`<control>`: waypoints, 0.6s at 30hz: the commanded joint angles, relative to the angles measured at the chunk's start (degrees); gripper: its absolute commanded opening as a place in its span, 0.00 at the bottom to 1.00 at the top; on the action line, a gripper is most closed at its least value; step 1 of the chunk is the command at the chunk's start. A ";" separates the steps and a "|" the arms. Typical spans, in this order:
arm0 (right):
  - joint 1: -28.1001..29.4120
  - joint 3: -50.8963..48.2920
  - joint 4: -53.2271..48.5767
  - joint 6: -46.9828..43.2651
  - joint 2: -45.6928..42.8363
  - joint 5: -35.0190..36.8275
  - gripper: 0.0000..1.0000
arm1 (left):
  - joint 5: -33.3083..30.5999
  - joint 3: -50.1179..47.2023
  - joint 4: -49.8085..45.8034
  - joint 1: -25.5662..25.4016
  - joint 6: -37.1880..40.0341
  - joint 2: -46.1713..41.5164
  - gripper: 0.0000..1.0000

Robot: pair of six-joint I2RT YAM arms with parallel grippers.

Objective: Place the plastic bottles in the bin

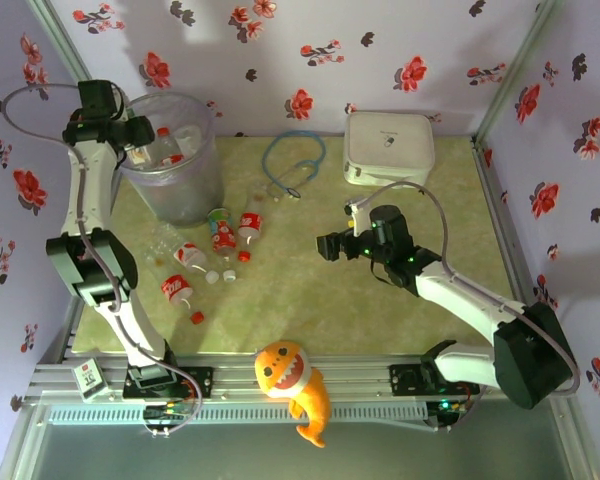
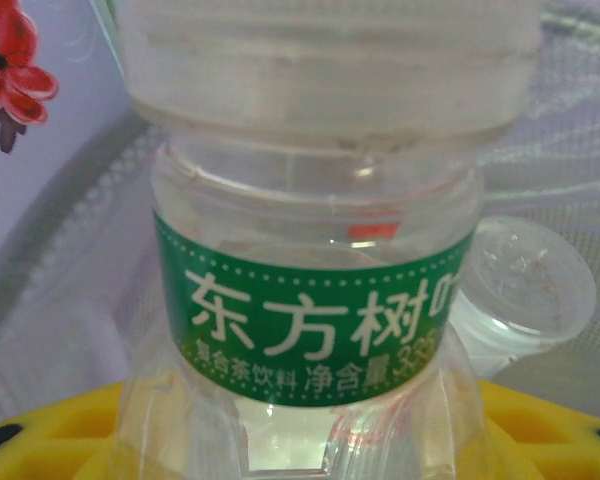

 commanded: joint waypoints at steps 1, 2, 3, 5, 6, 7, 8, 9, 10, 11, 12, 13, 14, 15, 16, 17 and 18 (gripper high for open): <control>-0.50 -0.81 1.12 -0.20 -1.21 -0.30 0.99 | -1.31 2.58 -3.19 -0.72 2.14 1.55 0.00; -0.59 -0.87 1.12 -0.26 -1.29 -0.42 0.99 | -1.45 2.44 -3.19 -0.76 1.99 1.59 0.00; -0.68 -1.05 1.12 -0.29 -1.48 -0.36 0.99 | -1.51 2.40 -3.20 -0.81 1.89 1.45 0.00; -0.93 -1.25 1.04 -0.29 -1.69 -0.46 0.99 | -1.63 2.40 -3.23 -0.89 1.73 1.39 0.07; -1.07 -1.36 1.03 -0.30 -1.79 -0.65 0.99 | -1.65 2.48 -3.28 -0.89 1.79 1.34 0.16; -1.25 -1.44 1.03 -0.38 -1.80 -0.72 0.99 | -1.59 2.65 -3.43 -0.90 1.76 1.46 0.26; -1.38 -1.39 1.03 -0.38 -1.88 -0.81 0.99 | -1.60 2.66 -3.58 -0.98 1.79 1.48 0.30; -1.51 -1.56 1.03 -0.38 -1.83 -0.94 0.99 | -1.61 2.74 -3.63 -0.98 1.78 1.45 0.33; -1.60 -1.56 1.03 -0.38 -1.86 -0.99 0.99 | -1.63 2.66 -3.63 -0.98 1.73 1.39 0.42; -1.64 -1.48 1.01 -0.37 -1.83 -0.97 0.99 | -1.60 2.66 -3.63 -0.94 1.70 1.35 0.50; -1.60 -1.50 1.10 -0.29 -1.80 -1.11 0.99 | -1.66 2.75 -3.75 -0.97 1.61 1.46 0.56; -1.72 -1.53 1.12 -0.29 -1.86 -1.10 0.99 | -1.63 2.74 -3.72 -0.99 1.53 1.39 0.61; -1.73 -1.49 1.12 -0.29 -1.87 -1.10 0.99 | -1.65 2.81 -3.80 -0.98 1.44 1.39 0.67; -1.73 -1.51 1.13 -0.29 -1.83 -1.12 0.99 | -1.68 2.84 -3.73 -0.98 1.40 1.31 0.70; -1.73 -1.52 1.12 -0.29 -1.86 -1.08 0.99 | -1.69 2.79 -3.79 -1.02 1.31 1.31 0.73; -1.81 -1.48 1.12 -0.29 -1.83 -1.13 0.99 | -1.68 2.97 -3.80 -1.07 1.22 1.25 0.77; -1.82 -1.48 1.12 -0.29 -1.88 -1.13 0.99 | -1.73 3.09 -3.88 -1.07 1.22 1.17 0.79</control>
